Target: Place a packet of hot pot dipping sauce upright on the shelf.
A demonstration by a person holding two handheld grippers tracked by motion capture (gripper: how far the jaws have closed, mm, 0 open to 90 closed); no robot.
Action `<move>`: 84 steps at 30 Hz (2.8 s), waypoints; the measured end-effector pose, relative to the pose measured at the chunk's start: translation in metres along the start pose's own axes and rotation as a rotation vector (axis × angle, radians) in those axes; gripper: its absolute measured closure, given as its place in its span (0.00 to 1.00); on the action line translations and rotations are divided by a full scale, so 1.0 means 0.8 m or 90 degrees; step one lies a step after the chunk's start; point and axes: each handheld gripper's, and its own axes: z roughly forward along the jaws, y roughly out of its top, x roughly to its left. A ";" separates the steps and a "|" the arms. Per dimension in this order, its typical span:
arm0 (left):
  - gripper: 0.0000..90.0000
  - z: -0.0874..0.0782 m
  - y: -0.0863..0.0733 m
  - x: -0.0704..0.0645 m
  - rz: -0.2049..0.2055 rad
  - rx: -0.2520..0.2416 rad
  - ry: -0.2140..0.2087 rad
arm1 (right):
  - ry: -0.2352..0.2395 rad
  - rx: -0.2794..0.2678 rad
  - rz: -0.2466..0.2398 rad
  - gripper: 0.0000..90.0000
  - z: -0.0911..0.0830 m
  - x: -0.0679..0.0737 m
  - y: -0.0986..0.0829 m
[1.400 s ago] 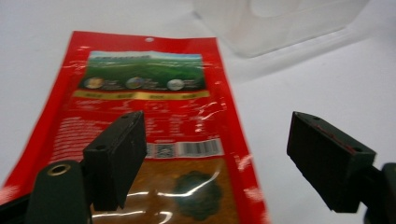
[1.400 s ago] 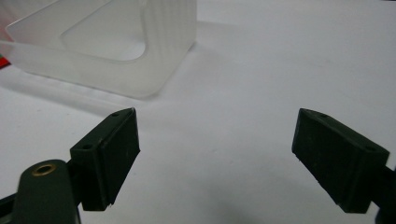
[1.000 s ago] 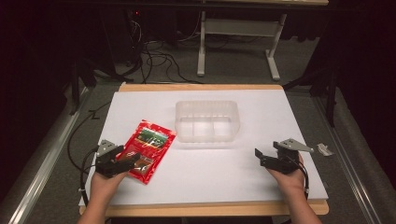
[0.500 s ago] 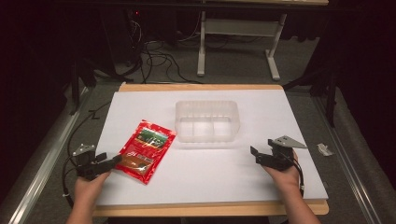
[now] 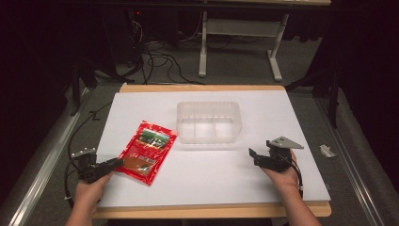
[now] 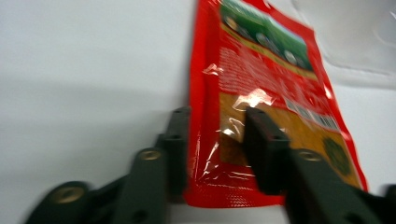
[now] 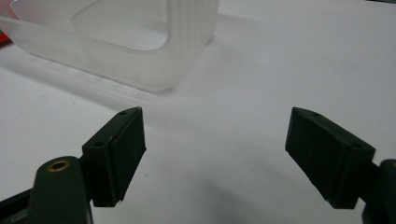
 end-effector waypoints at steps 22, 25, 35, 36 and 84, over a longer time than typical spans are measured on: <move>1.00 -0.066 -0.097 -0.061 0.125 0.094 -0.021 | -0.014 -0.021 0.030 0.26 -0.005 -0.014 0.004; 0.92 -0.061 -0.081 -0.057 0.104 0.049 -0.013 | -0.017 -0.019 0.033 0.26 -0.006 -0.014 0.004; 0.31 0.020 0.007 -0.038 0.072 -0.098 0.057 | -0.022 -0.010 0.036 0.27 -0.004 -0.014 0.002; 0.29 0.035 0.020 -0.026 0.052 -0.114 0.071 | -0.023 -0.012 0.037 0.27 -0.004 -0.014 0.002; 0.48 0.115 0.045 -0.035 -0.047 -0.024 -0.031 | -0.030 -0.002 0.042 0.29 -0.008 -0.020 -0.008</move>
